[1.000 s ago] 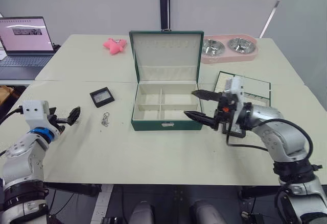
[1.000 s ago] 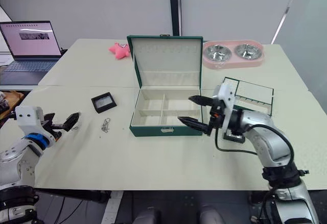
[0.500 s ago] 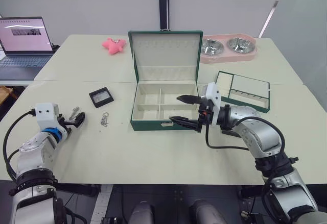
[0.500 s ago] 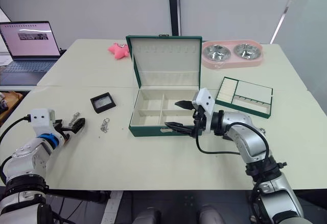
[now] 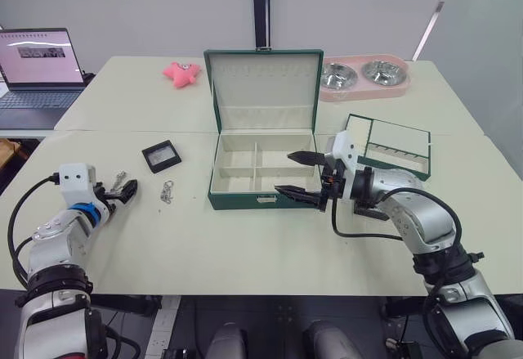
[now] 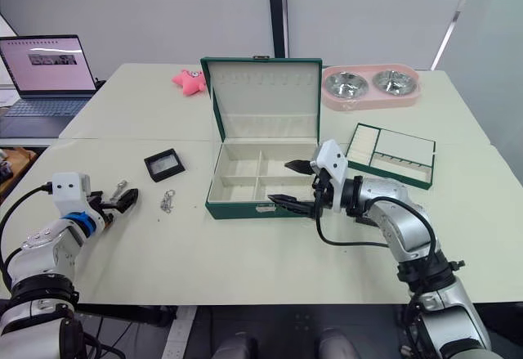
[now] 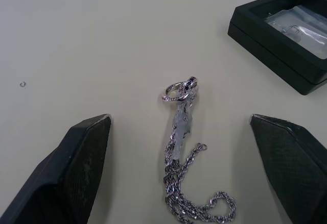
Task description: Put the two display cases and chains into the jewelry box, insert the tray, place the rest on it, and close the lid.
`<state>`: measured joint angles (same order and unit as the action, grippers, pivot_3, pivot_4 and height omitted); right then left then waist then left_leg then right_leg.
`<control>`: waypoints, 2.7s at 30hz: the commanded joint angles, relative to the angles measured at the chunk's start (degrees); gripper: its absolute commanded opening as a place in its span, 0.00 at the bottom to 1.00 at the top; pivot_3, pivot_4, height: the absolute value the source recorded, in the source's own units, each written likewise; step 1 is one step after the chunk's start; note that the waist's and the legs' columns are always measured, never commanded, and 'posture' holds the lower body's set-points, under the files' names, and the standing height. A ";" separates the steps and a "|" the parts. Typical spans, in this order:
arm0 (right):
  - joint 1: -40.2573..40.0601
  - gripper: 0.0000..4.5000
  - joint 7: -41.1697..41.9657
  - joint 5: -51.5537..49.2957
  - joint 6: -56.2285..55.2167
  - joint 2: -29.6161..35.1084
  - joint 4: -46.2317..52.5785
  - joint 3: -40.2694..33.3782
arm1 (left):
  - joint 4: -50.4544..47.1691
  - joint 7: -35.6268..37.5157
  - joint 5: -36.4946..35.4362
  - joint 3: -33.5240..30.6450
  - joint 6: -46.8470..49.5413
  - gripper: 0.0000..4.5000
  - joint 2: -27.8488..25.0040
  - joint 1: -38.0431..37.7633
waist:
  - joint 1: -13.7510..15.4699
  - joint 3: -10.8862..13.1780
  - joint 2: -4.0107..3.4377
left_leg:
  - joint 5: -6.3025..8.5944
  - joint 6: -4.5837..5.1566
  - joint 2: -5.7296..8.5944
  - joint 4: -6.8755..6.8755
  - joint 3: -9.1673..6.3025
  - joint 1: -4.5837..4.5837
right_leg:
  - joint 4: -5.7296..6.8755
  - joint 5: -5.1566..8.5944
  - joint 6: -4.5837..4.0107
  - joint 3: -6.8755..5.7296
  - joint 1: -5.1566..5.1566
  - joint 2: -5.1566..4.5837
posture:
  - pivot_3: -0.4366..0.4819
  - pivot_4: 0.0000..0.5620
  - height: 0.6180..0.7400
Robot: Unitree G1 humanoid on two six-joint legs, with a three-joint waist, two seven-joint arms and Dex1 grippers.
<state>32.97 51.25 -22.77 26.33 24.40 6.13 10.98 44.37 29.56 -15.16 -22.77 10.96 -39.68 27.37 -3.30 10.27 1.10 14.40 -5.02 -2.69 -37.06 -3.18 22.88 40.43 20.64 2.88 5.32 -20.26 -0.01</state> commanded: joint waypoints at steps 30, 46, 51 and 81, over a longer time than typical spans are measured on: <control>0.77 1.00 0.99 -0.15 0.21 2.53 1.91 -1.77 | 4.98 -0.69 0.57 2.35 0.87 0.01 0.62 -2.49 | -1.34 -0.12 -0.21 | 0.00 0.01 0.00 0.02 0.05 -0.24 | 0.32 0.01 0.00 0.13 0.01 0.06 | 0.48 0.27 1.00; 1.72 1.00 2.26 -2.32 0.77 2.00 2.29 -2.69 | -10.02 -0.84 -4.63 -0.77 6.83 0.01 2.30 -6.92 | -1.50 -0.16 -0.28 | 0.00 0.01 -0.01 0.02 0.05 -0.19 | 0.27 0.01 0.01 0.16 0.00 0.05 | 0.48 0.27 1.00; 2.12 1.00 2.68 -2.35 0.61 2.08 1.60 -2.77 | -19.08 -0.96 -6.91 -1.64 11.35 0.01 2.23 -8.20 | -1.31 -0.12 -0.21 | 0.00 0.00 -0.01 0.01 -0.01 -0.09 | 0.19 0.01 0.01 0.10 -0.01 0.05 | 0.48 0.27 1.00; -5.43 1.00 -0.85 -3.29 2.89 6.63 8.39 -8.39 | -58.64 1.82 -19.44 11.20 39.02 0.01 3.57 1.78 | 0.23 0.14 0.20 | 0.00 0.00 0.02 0.05 0.00 0.11 | -0.30 0.01 0.00 0.04 0.05 0.02 | 0.48 0.27 1.00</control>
<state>27.73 51.23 -25.89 29.54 30.53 11.75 4.44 -13.00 30.85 -33.94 -12.69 50.03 -36.41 27.98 -3.07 10.41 1.31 14.40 -5.03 -2.67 -37.01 -3.19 23.00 40.08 20.65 2.88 5.35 -20.19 0.00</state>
